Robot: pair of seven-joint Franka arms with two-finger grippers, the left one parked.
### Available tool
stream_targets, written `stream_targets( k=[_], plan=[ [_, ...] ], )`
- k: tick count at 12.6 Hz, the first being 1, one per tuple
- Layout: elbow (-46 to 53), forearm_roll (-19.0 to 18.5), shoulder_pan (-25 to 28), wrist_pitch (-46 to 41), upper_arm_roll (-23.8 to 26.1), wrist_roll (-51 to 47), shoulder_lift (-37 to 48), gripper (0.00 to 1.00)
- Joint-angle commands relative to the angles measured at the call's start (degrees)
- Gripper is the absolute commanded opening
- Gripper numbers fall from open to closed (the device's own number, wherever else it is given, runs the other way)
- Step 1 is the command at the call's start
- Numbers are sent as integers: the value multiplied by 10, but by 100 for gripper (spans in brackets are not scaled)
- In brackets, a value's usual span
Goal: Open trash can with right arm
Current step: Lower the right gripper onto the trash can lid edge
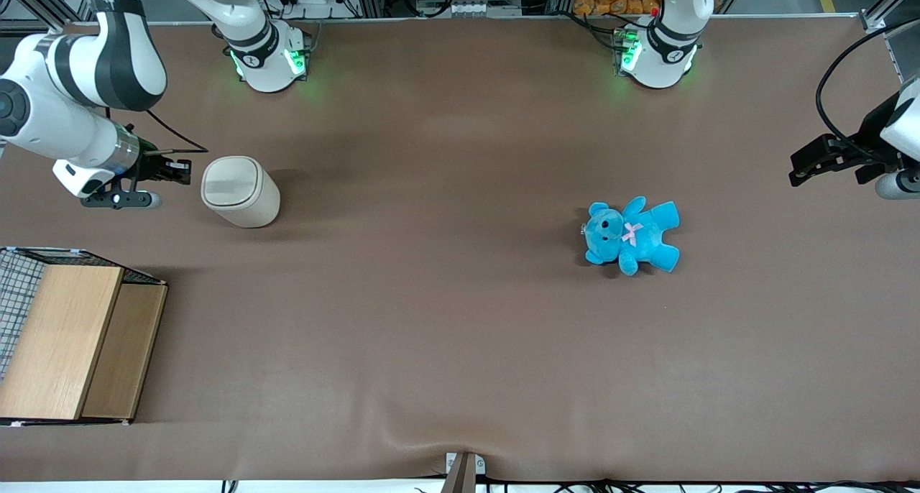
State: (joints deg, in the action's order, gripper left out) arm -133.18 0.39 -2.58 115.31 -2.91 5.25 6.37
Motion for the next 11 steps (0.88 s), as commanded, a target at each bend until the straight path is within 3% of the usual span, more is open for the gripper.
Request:
stream_targets(
  k=[1,5,11],
  plan=[
    [-38,7,-7,33,2,15,17,0],
    [-81,7,-7,106,2,15,7,0],
    [-93,7,-7,125,2,15,-5,0]
  ],
)
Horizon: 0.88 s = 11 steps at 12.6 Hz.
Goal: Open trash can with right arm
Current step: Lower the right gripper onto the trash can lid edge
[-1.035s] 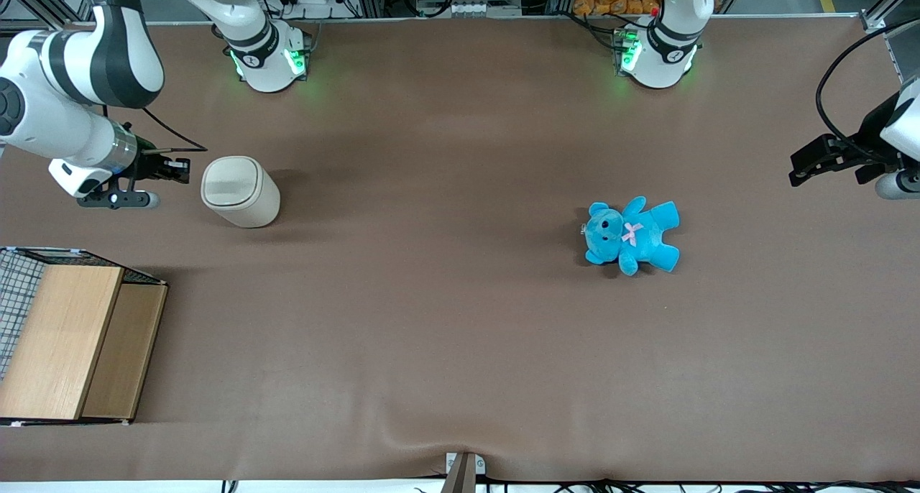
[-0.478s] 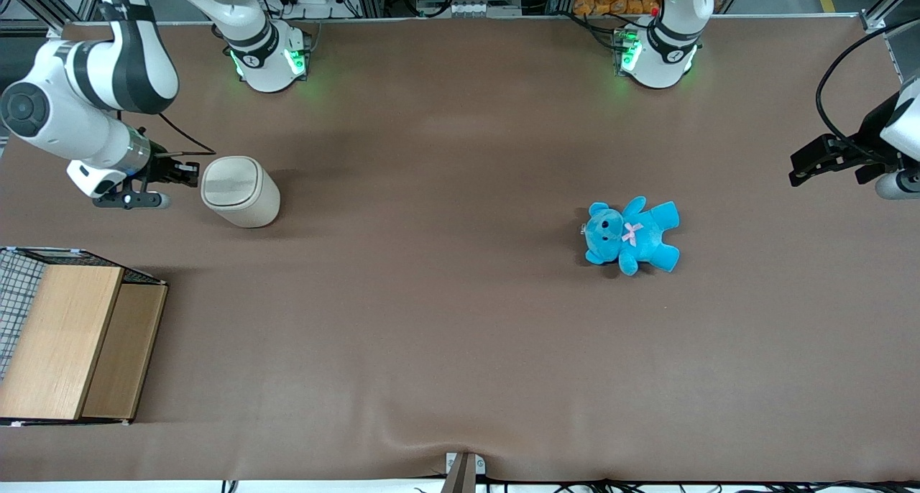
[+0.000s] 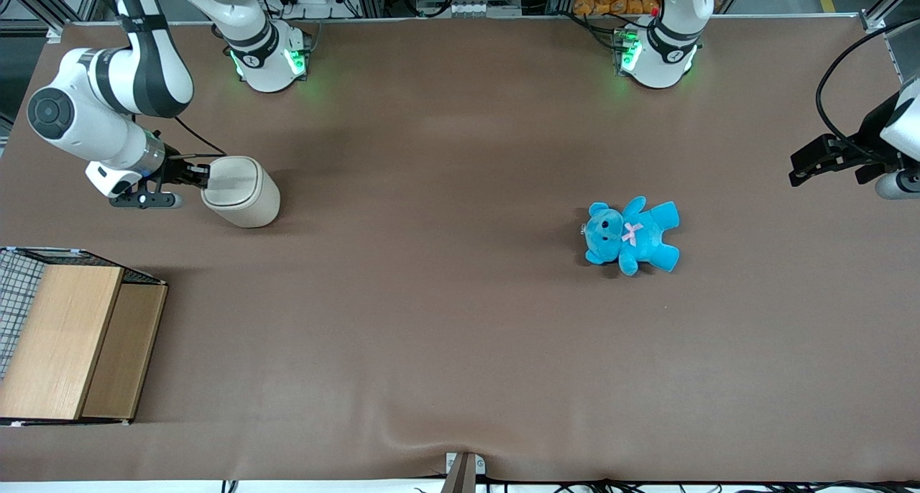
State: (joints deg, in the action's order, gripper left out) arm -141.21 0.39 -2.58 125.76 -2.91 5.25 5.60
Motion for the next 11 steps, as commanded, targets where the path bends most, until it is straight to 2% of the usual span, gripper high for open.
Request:
stream_targets(
  k=[1,5,8,11],
  plan=[
    [-13,7,-7,20,3,15,-1,0],
    [-35,7,-7,36,3,15,1,0],
    [-59,7,-6,82,3,15,-1,0],
    [-42,7,-3,43,4,13,-1,0]
  ],
)
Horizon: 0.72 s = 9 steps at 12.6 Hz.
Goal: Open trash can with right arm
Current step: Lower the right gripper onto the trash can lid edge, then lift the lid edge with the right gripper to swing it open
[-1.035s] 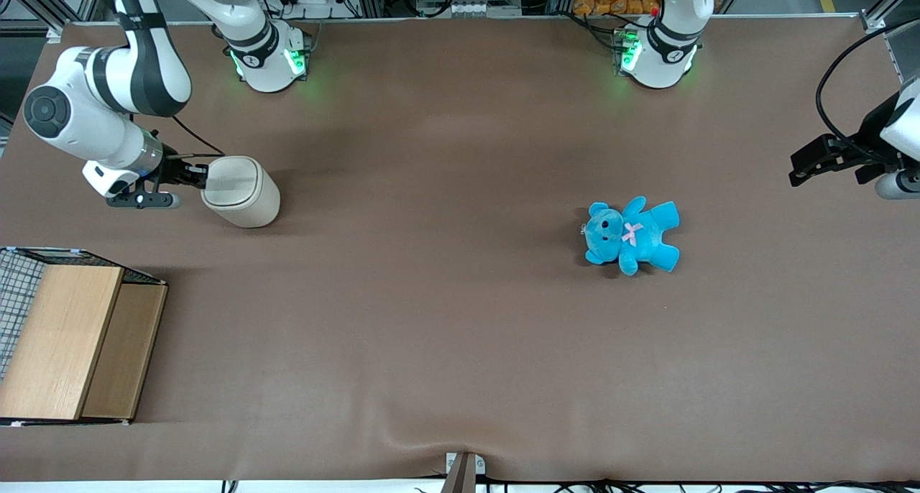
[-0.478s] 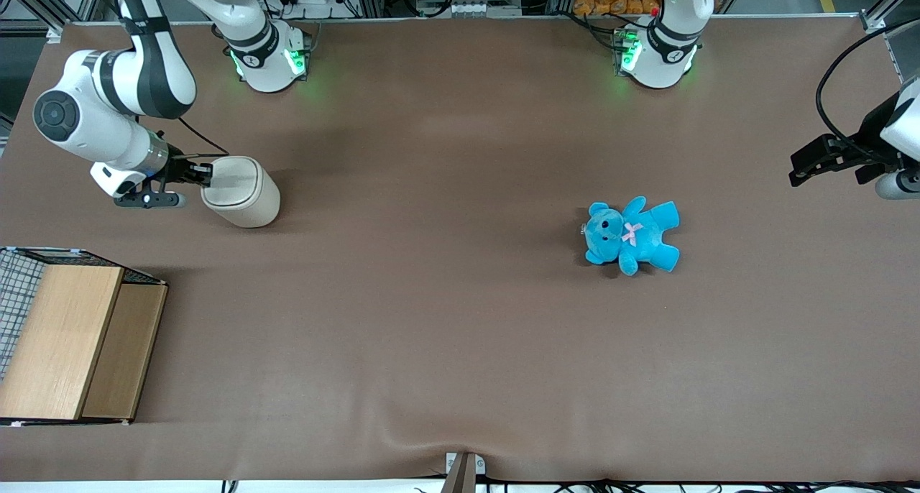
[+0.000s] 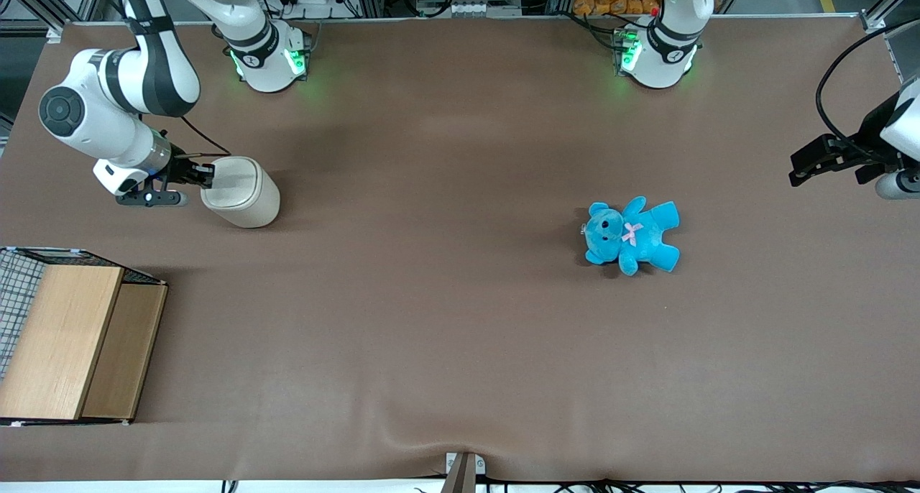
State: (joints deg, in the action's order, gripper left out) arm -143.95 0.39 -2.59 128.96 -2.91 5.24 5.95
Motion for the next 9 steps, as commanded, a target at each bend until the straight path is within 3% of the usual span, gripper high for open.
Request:
stream_targets(
  k=[1,4,5,6,7,8,9],
  plan=[
    [11,7,-3,-31,4,8,-5,0],
    [72,8,-3,-127,4,1,-4,0],
    [85,8,-3,-148,4,-1,-4,6],
    [101,11,-2,-167,4,-1,-4,24],
    [122,19,-1,-192,4,-1,-5,49],
    [148,25,-1,-222,5,-2,-6,94],
    [177,27,0,-256,6,-4,-12,100]
  ],
)
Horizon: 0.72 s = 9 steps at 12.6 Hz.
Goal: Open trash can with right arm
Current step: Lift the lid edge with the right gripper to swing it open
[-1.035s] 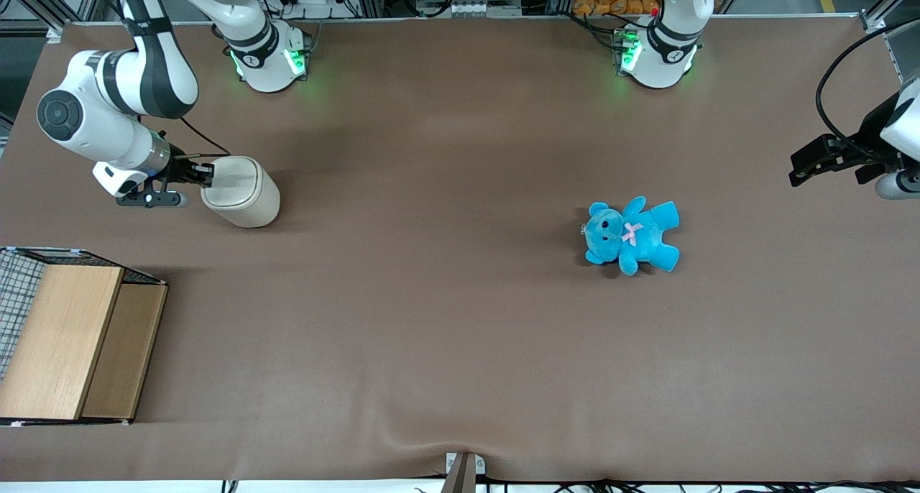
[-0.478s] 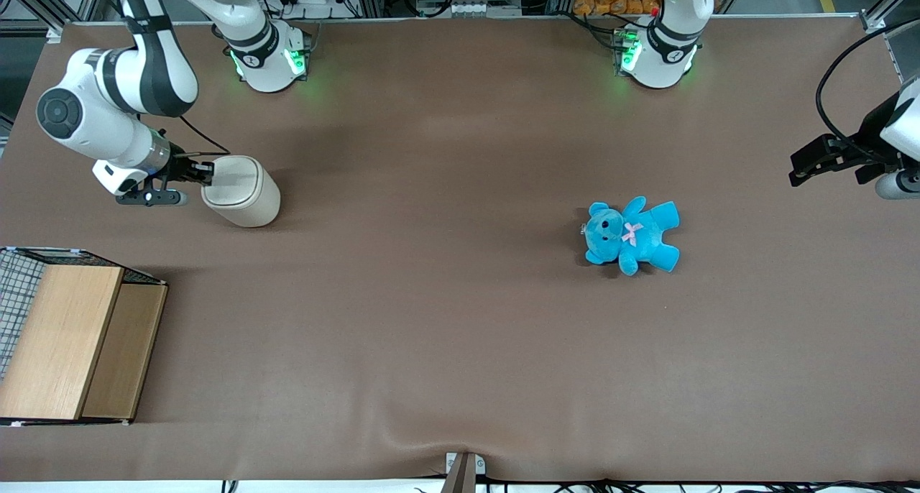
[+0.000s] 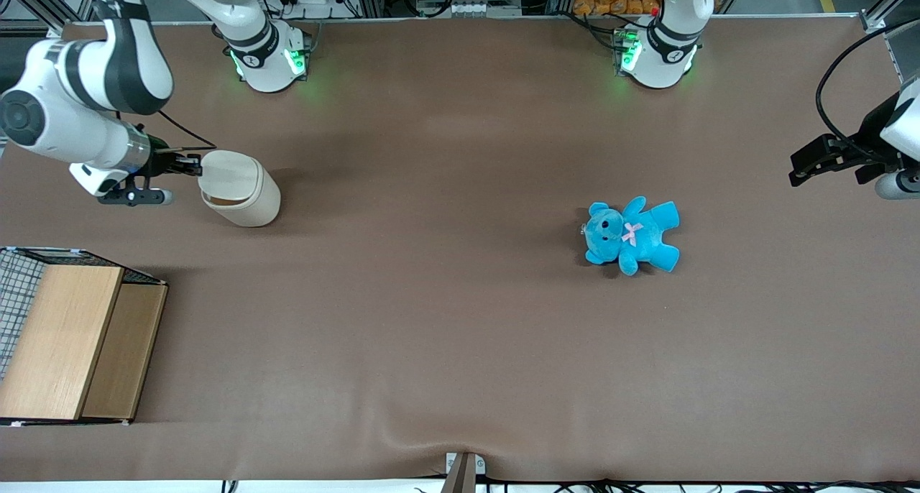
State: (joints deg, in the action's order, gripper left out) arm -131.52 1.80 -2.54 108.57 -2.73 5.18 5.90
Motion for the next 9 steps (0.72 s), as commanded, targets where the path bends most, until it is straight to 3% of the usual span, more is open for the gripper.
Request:
stream_targets(
  k=[1,9],
  plan=[
    [91,13,4,-90,4,-3,-24,100],
    [331,2,5,-246,4,4,-63,100]
  ],
)
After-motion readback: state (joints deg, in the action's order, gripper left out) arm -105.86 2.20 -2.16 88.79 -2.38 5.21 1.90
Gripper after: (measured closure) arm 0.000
